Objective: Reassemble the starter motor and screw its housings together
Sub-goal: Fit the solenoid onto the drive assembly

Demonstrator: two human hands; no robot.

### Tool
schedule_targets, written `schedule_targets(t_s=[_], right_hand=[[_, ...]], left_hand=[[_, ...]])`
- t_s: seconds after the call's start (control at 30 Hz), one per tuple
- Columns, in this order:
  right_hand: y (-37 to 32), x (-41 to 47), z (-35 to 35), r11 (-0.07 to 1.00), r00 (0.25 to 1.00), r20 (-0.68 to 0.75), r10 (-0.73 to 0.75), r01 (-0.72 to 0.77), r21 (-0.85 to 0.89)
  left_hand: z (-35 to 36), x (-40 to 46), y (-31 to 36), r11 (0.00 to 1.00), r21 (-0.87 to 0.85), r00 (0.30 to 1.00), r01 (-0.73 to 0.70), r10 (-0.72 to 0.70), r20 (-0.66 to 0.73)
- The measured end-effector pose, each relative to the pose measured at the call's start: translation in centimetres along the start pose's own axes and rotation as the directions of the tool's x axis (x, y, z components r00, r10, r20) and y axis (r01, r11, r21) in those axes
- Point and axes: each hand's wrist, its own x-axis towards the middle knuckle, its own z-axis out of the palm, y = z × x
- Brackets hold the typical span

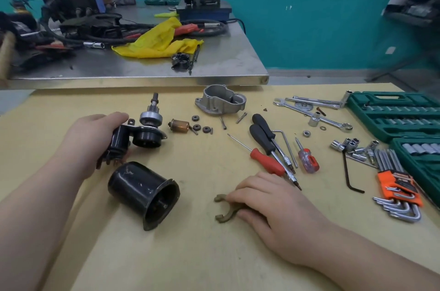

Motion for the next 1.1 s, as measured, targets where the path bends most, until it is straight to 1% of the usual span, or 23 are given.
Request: schedule_targets(t_s=[0.07, 0.13, 0.27, 0.37, 0.4, 0.47, 0.57, 0.63, 0.7, 0.77, 0.83, 0.9, 0.93, 0.97, 1.0, 1.07, 1.1], right_hand=[[0.0, 0.0, 0.0, 1.0, 1.0, -0.016, 0.0, 0.0, 0.013], [0.0, 0.0, 0.0, 1.0, 1.0, -0.025, 0.005, -0.005, 0.024], [-0.1, 0.1, 0.0, 0.998, 0.999, -0.028, 0.023, -0.022, 0.051], [-0.3, 0.5, 0.1, 0.997, 0.999, -0.026, 0.021, -0.019, 0.068], [-0.4, 0.6, 0.1, 0.997, 1.0, -0.021, 0.02, -0.018, 0.073], [-0.5, 0.6, 0.0, 0.996, 1.0, -0.005, 0.013, -0.012, 0.085], [-0.5, 0.4, -0.3, 0.994, 0.999, 0.034, -0.022, 0.018, 0.112], [-0.5, 0.4, -0.4, 0.991, 0.998, 0.047, -0.045, 0.039, 0.129], [-0.4, 0.4, -0.5, 0.989, 0.997, 0.051, -0.053, 0.045, 0.143], [-0.2, 0.4, -0.7, 0.987, 0.997, 0.057, -0.057, 0.048, 0.155], [-0.1, 0.5, -0.8, 0.985, 0.995, 0.07, -0.066, 0.054, 0.166], [0.1, 0.7, -0.7, 0.981, 0.995, 0.063, -0.072, 0.059, 0.182], [0.1, 0.8, -0.7, 0.98, 0.996, 0.056, -0.069, 0.057, 0.191], [0.1, 0.9, -0.7, 0.979, 0.997, 0.05, -0.063, 0.052, 0.199], [0.1, 1.0, -0.6, 0.977, 0.997, 0.043, -0.06, 0.049, 0.207], [0.1, 1.1, -0.6, 0.975, 0.998, 0.029, -0.059, 0.052, 0.216], [0.1, 1.2, -0.5, 0.975, 0.998, 0.023, -0.06, 0.053, 0.217]], left_hand=[[0.4, 0.1, -0.1, 0.965, 0.236, 0.987, -0.115, 0.137, -0.078], [0.7, 0.2, -0.3, 0.913, 0.374, 0.973, -0.164, 0.212, -0.09], [0.8, 0.3, 0.3, 0.832, 0.512, 0.946, -0.215, 0.307, -0.102], [1.5, 0.0, 2.6, 0.745, 0.588, 0.887, -0.316, 0.452, -0.097], [2.0, -0.1, 3.8, 0.697, 0.611, 0.852, -0.375, 0.519, -0.069], [3.8, -0.2, 6.3, 0.593, 0.625, 0.776, -0.508, 0.629, 0.035], [7.6, 0.0, 9.5, 0.48, 0.578, 0.694, -0.66, 0.685, 0.224], [10.4, 0.4, 10.8, 0.377, 0.569, 0.644, -0.731, 0.656, 0.392], [12.9, 0.8, 11.5, 0.281, 0.58, 0.62, -0.765, 0.566, 0.544], [14.7, 1.4, 11.6, 0.225, 0.599, 0.623, -0.769, 0.476, 0.621], [15.5, 2.2, 11.5, 0.2, 0.608, 0.62, -0.768, 0.47, 0.628], [15.5, 3.0, 11.7, 0.195, 0.593, 0.595, -0.781, 0.52, 0.613], [15.4, 3.4, 11.8, 0.21, 0.568, 0.576, -0.796, 0.549, 0.605], [15.0, 3.7, 11.9, 0.259, 0.535, 0.573, -0.805, 0.575, 0.584], [14.5, 4.1, 11.9, 0.35, 0.496, 0.597, -0.795, 0.599, 0.534], [13.2, 4.9, 12.0, 0.603, 0.362, 0.703, -0.711, 0.593, 0.393], [12.5, 5.1, 12.0, 0.722, 0.255, 0.757, -0.643, 0.551, 0.35]])
